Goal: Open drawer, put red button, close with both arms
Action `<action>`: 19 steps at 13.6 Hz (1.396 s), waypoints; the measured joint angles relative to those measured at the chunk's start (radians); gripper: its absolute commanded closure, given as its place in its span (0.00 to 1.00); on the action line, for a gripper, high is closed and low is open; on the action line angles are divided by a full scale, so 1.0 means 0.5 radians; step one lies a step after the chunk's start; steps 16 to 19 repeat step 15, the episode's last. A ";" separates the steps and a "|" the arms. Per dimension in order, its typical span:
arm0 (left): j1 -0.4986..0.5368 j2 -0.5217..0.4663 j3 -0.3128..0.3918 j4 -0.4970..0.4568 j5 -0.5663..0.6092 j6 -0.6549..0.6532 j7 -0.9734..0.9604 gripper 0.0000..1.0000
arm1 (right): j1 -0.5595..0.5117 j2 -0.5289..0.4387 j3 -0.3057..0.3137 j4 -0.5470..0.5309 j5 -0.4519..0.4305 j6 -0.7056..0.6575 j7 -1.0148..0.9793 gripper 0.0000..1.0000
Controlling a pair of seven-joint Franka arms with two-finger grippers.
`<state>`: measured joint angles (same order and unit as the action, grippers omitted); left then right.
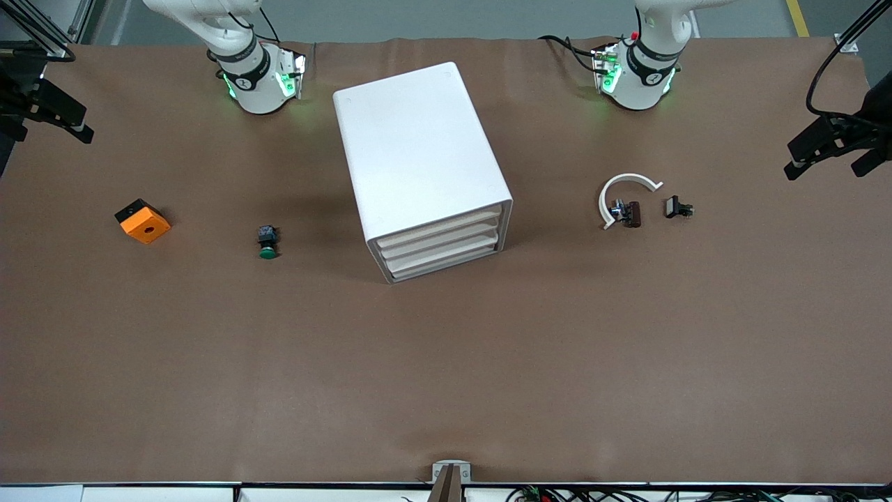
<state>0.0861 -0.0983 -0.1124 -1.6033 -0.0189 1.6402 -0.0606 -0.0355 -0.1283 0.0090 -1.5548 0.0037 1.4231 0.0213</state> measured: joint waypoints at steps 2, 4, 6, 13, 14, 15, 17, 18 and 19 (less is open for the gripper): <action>-0.119 -0.007 0.107 -0.001 0.000 0.000 0.000 0.00 | -0.027 0.000 -0.007 0.000 0.042 0.000 0.000 0.00; -0.124 -0.007 0.113 -0.006 0.000 0.000 0.000 0.00 | -0.037 0.000 -0.012 0.000 0.047 -0.001 0.002 0.00; -0.127 -0.007 0.112 -0.014 0.000 0.001 0.000 0.00 | -0.042 0.000 -0.025 0.000 0.055 -0.003 0.015 0.00; -0.126 -0.006 0.122 -0.009 0.000 0.012 -0.002 0.00 | -0.042 -0.014 -0.032 0.000 0.061 -0.003 0.013 0.00; -0.126 -0.006 0.124 0.001 0.000 0.011 -0.003 0.00 | -0.042 -0.014 -0.032 0.000 0.061 -0.002 0.013 0.00; -0.128 -0.006 0.124 0.003 0.000 0.010 -0.003 0.00 | -0.042 -0.014 -0.032 0.000 0.061 -0.002 0.013 0.00; -0.128 -0.006 0.124 0.003 0.000 0.010 -0.003 0.00 | -0.042 -0.014 -0.032 0.000 0.061 -0.002 0.013 0.00; -0.128 -0.006 0.124 0.003 0.000 0.010 -0.003 0.00 | -0.042 -0.014 -0.032 0.000 0.061 -0.002 0.013 0.00; -0.128 -0.006 0.124 0.003 0.000 0.010 -0.003 0.00 | -0.042 -0.014 -0.032 0.000 0.061 -0.002 0.013 0.00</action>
